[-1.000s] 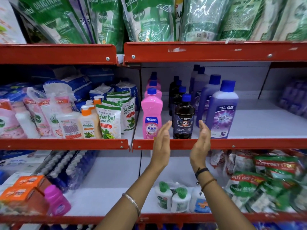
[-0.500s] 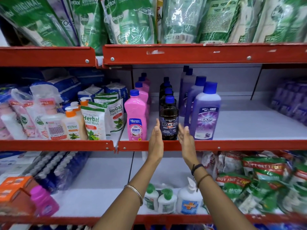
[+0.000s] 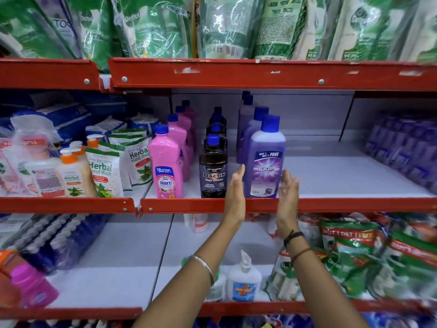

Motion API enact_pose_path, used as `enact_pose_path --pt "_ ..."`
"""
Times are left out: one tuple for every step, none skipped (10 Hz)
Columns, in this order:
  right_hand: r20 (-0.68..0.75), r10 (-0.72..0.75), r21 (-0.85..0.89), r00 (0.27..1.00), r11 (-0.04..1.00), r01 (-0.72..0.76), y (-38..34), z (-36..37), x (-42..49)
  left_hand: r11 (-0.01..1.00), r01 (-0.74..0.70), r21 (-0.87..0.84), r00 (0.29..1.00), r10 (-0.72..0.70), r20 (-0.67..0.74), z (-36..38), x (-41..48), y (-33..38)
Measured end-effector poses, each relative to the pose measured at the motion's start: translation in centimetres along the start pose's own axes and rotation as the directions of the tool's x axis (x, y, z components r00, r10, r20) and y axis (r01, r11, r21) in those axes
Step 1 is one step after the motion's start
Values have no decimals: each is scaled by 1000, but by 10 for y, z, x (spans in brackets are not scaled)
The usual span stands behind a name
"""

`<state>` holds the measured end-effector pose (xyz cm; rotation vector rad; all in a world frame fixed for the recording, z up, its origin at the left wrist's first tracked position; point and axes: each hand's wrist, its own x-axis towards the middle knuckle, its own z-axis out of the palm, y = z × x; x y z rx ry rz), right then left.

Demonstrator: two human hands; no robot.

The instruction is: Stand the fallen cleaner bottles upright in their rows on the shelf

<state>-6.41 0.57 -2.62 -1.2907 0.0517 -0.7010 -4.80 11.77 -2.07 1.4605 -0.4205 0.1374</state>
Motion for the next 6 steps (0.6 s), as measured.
enact_pose_path --pt "110 76 3 991 997 -77 -5 -7 5 998 61 -30 998 -61 -22 9 17 -13" --pt "150 111 8 982 994 -113 -8 -15 8 998 62 -30 996 -64 -58 14 21 -21" --pt "181 125 -3 976 992 -126 -10 -20 10 998 58 -28 996 -59 -69 16 20 -21" --pt "163 139 -41 977 990 -134 -17 -21 3 999 39 3 998 -38 -52 15 9 -9" --pt "75 79 -42 994 996 -76 -30 -17 -3 995 -97 17 990 98 -98 9 -5 14" --pt "86 -100 -54 991 993 105 -62 -4 -2 945 -324 55 935 328 -134 -6 -3 44"
